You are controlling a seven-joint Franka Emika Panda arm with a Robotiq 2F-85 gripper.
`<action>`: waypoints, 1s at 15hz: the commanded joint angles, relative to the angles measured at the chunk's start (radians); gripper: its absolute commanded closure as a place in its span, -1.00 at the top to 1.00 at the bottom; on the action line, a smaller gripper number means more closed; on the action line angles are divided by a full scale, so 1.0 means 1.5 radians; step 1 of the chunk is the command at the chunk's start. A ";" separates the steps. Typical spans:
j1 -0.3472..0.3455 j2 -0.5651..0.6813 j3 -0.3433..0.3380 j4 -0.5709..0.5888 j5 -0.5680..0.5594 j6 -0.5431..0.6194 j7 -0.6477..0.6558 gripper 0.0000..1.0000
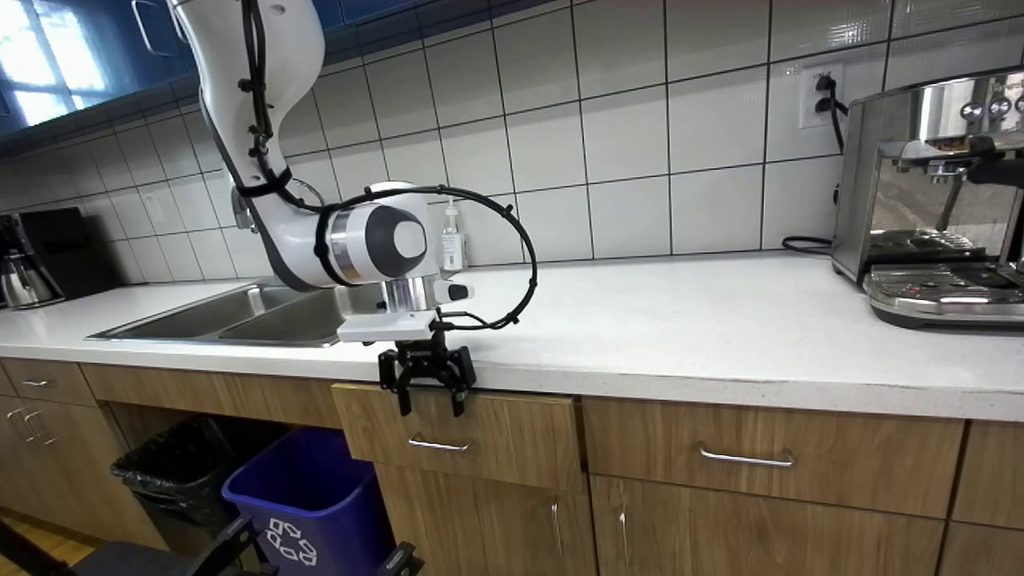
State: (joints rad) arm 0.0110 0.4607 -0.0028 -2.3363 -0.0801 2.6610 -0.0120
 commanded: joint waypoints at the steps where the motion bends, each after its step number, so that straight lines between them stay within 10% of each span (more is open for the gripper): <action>1: -0.014 -0.046 0.020 -0.017 0.022 -0.016 -0.034 1.00; 15: -0.010 -0.150 0.019 -0.059 0.021 -0.011 -0.061 1.00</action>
State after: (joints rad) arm 0.0105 0.2994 0.0141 -2.4019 -0.0650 2.6582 -0.0602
